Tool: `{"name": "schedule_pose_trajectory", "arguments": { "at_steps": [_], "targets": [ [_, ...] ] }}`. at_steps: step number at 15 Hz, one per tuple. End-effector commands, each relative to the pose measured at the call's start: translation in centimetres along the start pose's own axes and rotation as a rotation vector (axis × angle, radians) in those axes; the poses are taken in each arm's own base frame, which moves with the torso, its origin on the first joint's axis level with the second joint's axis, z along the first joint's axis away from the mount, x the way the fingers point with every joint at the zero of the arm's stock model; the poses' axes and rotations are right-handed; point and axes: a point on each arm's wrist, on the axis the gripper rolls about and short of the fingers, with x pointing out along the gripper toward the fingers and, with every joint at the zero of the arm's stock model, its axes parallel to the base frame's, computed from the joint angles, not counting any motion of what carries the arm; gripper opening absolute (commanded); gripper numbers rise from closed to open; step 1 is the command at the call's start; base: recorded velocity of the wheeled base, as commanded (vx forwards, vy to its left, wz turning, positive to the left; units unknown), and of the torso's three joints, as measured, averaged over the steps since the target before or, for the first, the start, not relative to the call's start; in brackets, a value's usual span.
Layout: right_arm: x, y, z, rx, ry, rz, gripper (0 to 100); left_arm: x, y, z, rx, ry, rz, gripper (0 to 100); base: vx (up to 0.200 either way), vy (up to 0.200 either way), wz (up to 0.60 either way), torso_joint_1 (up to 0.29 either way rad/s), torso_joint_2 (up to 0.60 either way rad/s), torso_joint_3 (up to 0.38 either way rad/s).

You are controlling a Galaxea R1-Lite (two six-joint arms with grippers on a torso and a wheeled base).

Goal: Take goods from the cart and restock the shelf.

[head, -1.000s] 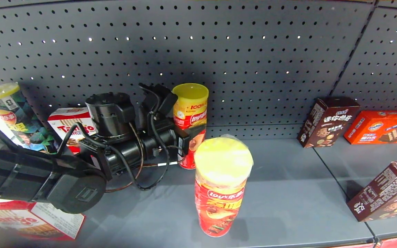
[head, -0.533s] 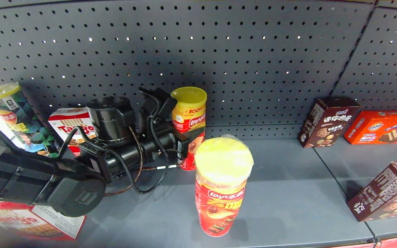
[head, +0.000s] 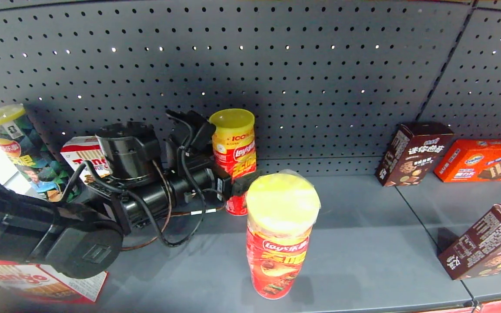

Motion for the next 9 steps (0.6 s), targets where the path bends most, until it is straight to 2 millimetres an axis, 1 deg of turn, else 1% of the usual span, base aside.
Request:
{"name": "schedule_pose_trajectory", "arguments": {
  "at_steps": [1,2,4,6,9],
  "targets": [
    [0.0,0.0,0.0,0.000,0.001,0.001,100,-1.7,-0.2,1.5,0.015,-0.030,0.008,100,0.000,0.000,0.00,0.000,0.00,0.000],
    [0.0,0.0,0.0,0.000,0.001,0.001,100,-2.8,-0.4,1.6,0.051,0.017,0.032,100,0.000,0.000,0.00,0.000,0.00,0.000],
    [0.0,0.0,0.0,0.000,0.001,0.001,100,-3.5,-0.5,1.6,0.105,0.075,0.123,100,0.000,0.000,0.00,0.000,0.00,0.000],
    [0.0,0.0,0.0,0.000,0.001,0.001,100,-4.4,-0.8,1.9,0.112,0.075,0.137,100,0.000,0.000,0.00,0.000,0.00,0.000],
    [0.0,0.0,0.0,0.000,0.001,0.001,100,-5.1,-1.0,1.9,0.112,0.090,0.134,100,0.000,0.000,0.00,0.000,0.00,0.000]
  ]
}}
